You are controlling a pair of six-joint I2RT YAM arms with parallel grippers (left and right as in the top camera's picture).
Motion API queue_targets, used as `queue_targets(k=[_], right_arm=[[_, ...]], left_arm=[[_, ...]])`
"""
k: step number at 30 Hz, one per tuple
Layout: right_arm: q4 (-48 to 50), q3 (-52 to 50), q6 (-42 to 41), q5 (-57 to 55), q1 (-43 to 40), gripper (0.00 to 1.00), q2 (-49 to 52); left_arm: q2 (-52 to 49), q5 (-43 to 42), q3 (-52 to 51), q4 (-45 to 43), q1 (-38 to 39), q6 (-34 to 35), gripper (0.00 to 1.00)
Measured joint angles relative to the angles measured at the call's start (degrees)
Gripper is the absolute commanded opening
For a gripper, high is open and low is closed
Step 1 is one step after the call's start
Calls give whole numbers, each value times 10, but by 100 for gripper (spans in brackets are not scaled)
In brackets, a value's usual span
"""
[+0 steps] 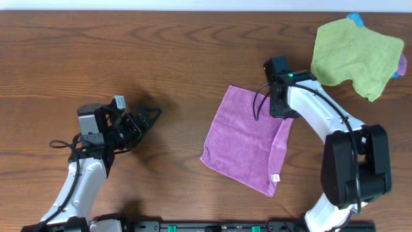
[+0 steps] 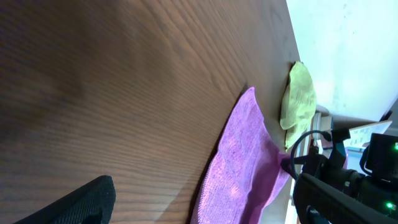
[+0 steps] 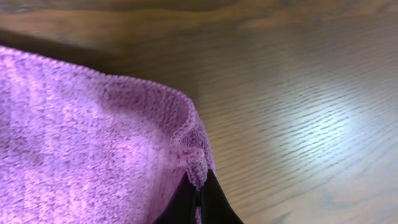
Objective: Fold the cloth
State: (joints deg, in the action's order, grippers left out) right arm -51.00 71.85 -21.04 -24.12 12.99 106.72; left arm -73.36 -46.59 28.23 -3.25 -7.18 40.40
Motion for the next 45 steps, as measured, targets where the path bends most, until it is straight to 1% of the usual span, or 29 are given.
queue_targets(k=[10,11,12,14,15,17,19,24,28,32,34,35,37,39,40,41,42,45], right_arm=[[-20,0,0,-38,-37,2,0],[-21,0,0,-40,-42,6,0],[-23,0,0,-41,-47,15,0],[-26,0,-5,-44,-55,40,0],[-27,0,-2,-48,-59,47,0],[-32,0,-4,-54,-66,56,0],[-38,0,-6,-64,-72,57,0],[-56,0,-19,-86,-82,54,-1],[-61,0,-24,-81,-83,54,-17],[-64,0,-25,-24,-83,54,-68],[-64,0,-24,14,-83,54,-101],[-58,0,-22,44,-83,54,-122],[-43,0,-10,83,-80,50,-144],[-17,1,4,120,-70,40,-157],[-9,2,12,136,-62,32,-158],[1,2,17,148,-54,29,-156],[21,2,18,161,-40,22,-150],[64,2,24,184,-9,10,-127]], left_arm=[[0,0,0,-2,-1,0,93],[0,0,0,-2,-1,0,93],[0,0,0,-2,-1,0,93],[0,0,0,-2,-1,0,93],[0,0,0,-2,-1,0,93],[0,0,0,-2,-1,0,93],[0,0,0,-2,-1,0,93],[0,0,0,-4,-1,0,93],[0,-2,2,-19,-2,0,92],[0,-1,21,0,-2,-2,92],[0,3,41,28,0,-6,92],[0,8,59,58,5,-14,93],[0,18,78,82,15,-25,94],[0,32,98,101,37,-37,95],[0,35,107,104,46,-43,95],[0,37,112,106,51,-46,95],[0,40,122,114,57,-49,95],[0,47,133,127,59,-58,96]])
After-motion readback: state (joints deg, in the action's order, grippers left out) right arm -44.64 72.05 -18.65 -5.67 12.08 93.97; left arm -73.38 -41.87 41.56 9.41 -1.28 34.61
